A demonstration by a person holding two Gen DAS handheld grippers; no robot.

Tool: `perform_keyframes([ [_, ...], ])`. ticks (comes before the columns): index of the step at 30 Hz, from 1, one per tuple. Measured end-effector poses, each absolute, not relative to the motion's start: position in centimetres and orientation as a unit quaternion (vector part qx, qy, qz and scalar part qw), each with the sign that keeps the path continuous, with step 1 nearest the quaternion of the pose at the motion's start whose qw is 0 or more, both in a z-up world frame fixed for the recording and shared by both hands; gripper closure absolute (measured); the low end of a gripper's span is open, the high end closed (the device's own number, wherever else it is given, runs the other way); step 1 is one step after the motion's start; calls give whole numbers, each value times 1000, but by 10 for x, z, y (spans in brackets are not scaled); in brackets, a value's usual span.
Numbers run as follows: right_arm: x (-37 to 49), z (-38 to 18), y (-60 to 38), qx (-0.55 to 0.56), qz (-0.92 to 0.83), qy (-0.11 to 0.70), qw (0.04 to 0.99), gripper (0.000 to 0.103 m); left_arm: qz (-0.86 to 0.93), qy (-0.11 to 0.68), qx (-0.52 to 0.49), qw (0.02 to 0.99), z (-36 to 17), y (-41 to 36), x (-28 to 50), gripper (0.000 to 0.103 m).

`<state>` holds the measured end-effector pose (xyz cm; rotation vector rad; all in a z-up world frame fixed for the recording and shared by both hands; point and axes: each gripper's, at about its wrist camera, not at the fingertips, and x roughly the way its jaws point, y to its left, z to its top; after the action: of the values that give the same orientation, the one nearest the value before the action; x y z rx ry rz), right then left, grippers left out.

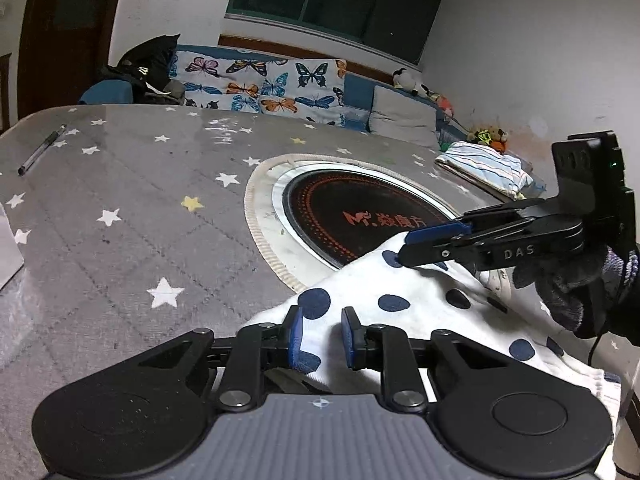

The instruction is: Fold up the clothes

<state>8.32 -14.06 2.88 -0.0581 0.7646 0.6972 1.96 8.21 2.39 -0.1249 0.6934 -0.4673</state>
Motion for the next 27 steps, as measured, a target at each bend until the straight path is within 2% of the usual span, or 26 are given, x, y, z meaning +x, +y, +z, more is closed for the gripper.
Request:
perform_keyframes([
  [9, 34, 52, -131, -80, 384, 348, 852, 60, -266, 304, -43, 914, 43, 65, -5, 80],
  [27, -71, 53, -102, -134, 480, 349, 793, 56, -263, 316, -3, 911, 22, 56, -16, 79],
])
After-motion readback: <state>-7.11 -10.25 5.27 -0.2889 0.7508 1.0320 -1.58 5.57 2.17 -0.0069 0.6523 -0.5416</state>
